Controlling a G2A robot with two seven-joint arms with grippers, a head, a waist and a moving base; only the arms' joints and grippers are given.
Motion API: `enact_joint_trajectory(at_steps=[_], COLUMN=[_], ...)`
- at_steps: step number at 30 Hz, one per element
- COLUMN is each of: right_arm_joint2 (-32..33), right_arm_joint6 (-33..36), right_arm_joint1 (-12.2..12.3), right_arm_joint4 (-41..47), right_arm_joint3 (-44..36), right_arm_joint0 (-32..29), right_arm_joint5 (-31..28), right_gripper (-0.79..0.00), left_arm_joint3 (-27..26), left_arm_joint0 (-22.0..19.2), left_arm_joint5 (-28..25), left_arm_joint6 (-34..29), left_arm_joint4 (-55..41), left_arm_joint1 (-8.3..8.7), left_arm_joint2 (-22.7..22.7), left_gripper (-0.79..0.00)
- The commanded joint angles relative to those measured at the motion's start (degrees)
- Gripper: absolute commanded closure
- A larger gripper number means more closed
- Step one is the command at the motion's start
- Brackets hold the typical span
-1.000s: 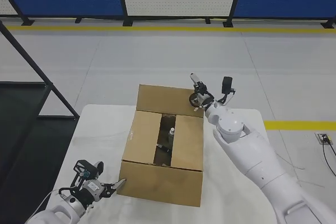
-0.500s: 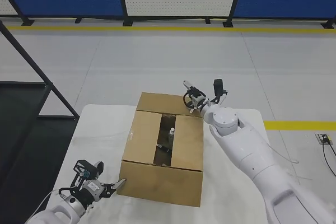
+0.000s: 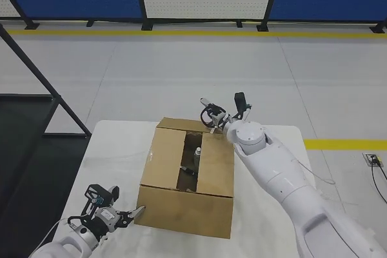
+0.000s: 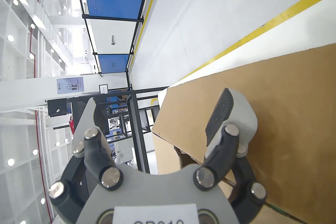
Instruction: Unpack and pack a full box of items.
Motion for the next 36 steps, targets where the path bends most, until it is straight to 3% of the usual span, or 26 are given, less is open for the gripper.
enact_joint_trajectory(at_steps=[1,21,36], right_arm_joint2=[-0.16,2.82,6.97], right_arm_joint6=[0.89,7.58,4.6], right_arm_joint1=[-0.46,-2.49,-2.63], right_arm_joint4=[-0.64,-1.96,-1.02], right_arm_joint3=[1.06,6.39,6.78], right_arm_joint0=[0.3,1.31,0.8], right_arm_joint5=[0.19,-4.7,-9.53], right_gripper=[-0.785,-0.785,-0.785], left_arm_joint3=[0.0,0.0,-0.38], left_arm_joint0=[0.0,0.0,0.26], left_arm_joint5=[0.0,0.0,0.09], left_arm_joint6=[0.0,0.0,0.74], left_arm_joint4=[0.0,0.0,-0.33], left_arm_joint1=[0.0,0.0,0.0], left_arm_joint2=[0.0,0.0,0.08], left_gripper=[-0.785,-0.785,-0.785])
